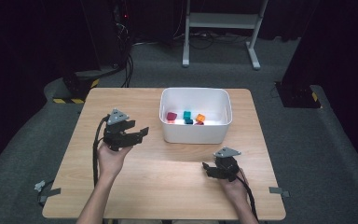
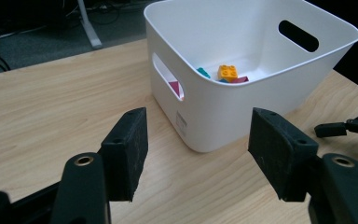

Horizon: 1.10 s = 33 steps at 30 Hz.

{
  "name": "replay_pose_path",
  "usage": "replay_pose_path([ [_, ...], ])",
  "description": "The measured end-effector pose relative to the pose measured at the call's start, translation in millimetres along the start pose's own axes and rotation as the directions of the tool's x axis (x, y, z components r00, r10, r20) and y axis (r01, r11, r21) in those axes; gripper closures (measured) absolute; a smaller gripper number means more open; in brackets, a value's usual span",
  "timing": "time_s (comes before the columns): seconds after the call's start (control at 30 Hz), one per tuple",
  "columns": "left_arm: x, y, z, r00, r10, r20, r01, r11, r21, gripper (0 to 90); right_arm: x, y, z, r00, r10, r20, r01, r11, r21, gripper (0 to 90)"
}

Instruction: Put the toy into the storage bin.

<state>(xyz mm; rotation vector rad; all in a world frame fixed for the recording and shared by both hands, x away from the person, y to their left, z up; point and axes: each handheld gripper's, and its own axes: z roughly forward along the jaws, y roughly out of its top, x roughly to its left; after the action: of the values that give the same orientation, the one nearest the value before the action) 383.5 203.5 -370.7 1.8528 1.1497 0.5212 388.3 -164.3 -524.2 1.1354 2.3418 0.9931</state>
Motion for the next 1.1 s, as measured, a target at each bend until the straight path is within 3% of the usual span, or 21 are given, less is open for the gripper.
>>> replay_pose_path([
  [0.07, 1.8, -4.1, -0.2, 0.9996, -0.022, 0.017, 0.022, 0.9997, 0.007, 37.8, 0.0, 0.0, -0.1, 1.0000, 0.000, 0.000, 0.000, 1.000, 0.001, 31.0],
  [0.47, 5.4, -25.7, -0.6, 0.9988, -0.048, 0.010, 0.048, 0.9984, 0.029, 37.8, 0.0, 0.0, 0.0, 1.0000, 0.001, 0.000, -0.001, 1.000, 0.000, 31.0],
  [0.8, 7.6, -54.0, 9.6, 0.9970, -0.077, 0.003, 0.077, 0.9945, 0.071, 37.8, 0.0, 0.0, 0.0, 1.0000, 0.001, 0.000, -0.001, 1.000, 0.000, 31.0],
  [1.1, 6.2, -70.0, 18.3, 0.9970, -0.073, -0.026, 0.075, 0.9925, 0.096, 38.5, 0.1, 0.1, 0.0, 1.0000, 0.001, 0.001, -0.001, 1.000, 0.001, 31.0],
])
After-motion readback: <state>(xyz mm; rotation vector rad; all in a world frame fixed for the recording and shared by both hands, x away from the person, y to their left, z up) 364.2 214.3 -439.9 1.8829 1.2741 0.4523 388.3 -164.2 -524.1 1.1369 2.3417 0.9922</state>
